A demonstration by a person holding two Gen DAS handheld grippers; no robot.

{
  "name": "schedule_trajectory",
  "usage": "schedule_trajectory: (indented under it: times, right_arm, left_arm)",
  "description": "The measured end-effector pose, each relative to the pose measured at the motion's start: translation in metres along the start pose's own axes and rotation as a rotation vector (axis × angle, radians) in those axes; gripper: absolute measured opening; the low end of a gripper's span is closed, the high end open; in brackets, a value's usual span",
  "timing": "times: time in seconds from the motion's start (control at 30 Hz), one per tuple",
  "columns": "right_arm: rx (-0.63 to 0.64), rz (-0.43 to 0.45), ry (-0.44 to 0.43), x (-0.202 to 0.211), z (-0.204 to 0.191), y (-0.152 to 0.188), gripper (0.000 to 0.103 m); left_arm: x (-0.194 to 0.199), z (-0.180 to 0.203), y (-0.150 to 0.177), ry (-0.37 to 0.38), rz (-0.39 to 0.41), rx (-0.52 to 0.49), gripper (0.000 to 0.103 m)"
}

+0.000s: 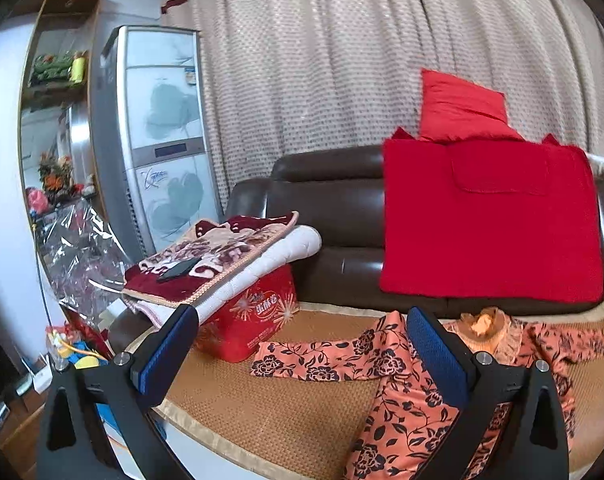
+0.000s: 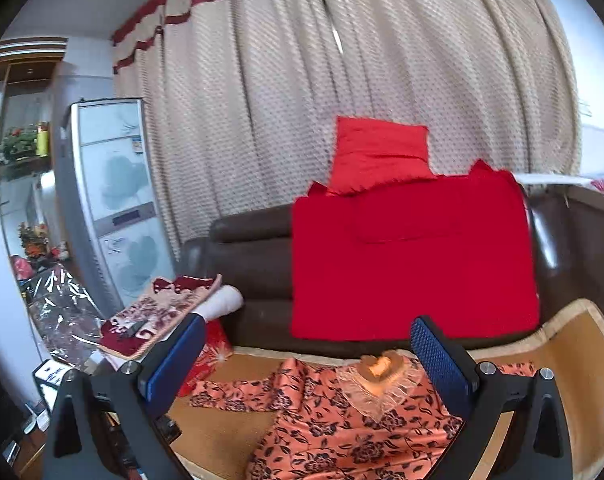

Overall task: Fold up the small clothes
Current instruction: 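Move both grippers over the orange floral blouse lying flat on the mat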

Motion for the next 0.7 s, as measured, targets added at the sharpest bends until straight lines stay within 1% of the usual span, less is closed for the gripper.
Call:
schedule_trajectory:
  times: [0.1,0.17,0.23,0.3,0.37,0.4,0.43,0.5,0.53,0.6,0.67,0.7]
  right_arm:
    - [0.051,-0.003,-0.009,0.003,-0.014,0.011,0.103]
    - [0.093,-0.018,0.039,0.008,-0.016,0.039,0.103]
    - [0.113,-0.036,0.072,0.007,-0.009,0.060,0.103]
    - [0.119,-0.058,0.084,0.004,-0.002,0.068,0.103]
    - [0.096,-0.056,0.087,0.007,0.009,0.058,0.103]
    - [0.086,-0.040,0.087,0.010,0.011,0.046,0.103]
    - [0.087,-0.005,0.086,0.016,0.010,0.032,0.103]
    - [0.122,0.046,0.095,0.026,0.007,0.014,0.103]
    - [0.145,0.059,0.103,0.029,0.004,0.011,0.103]
    - [0.169,0.058,0.112,0.030,0.002,0.019,0.103]
    - [0.166,0.013,0.110,0.022,0.006,0.043,0.103]
    - [0.149,-0.017,0.108,0.017,0.010,0.062,0.103]
  left_arm:
    - [0.000,0.006,0.006,0.017,-0.007,-0.008,0.103]
    - [0.000,0.011,0.016,0.025,-0.008,-0.041,0.103]
    - [-0.002,0.018,0.018,0.038,-0.028,-0.057,0.103]
    - [-0.005,0.026,0.022,0.054,-0.057,-0.062,0.103]
    - [-0.005,0.031,0.020,0.058,-0.060,-0.060,0.103]
    - [-0.003,0.033,0.018,0.059,-0.053,-0.059,0.103]
    - [-0.002,0.034,0.016,0.059,-0.046,-0.058,0.103]
    - [0.002,0.036,0.013,0.061,-0.035,-0.053,0.103]
    - [0.003,0.037,0.013,0.066,-0.032,-0.052,0.103]
    - [0.003,0.040,0.013,0.072,-0.031,-0.059,0.103]
    - [0.001,0.044,0.018,0.067,-0.037,-0.074,0.103]
    - [-0.002,0.046,0.022,0.068,-0.049,-0.081,0.103]
Point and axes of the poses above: each gripper's, at about its wrist camera, not at the fingertips, and x roughly against the way its jaws point, z to its right, y to its underside, the point moved 3 cm from there along -x, roughly the way its jaws point, and after that the axes turned 15 degrees about x, right-handed, at the moved point
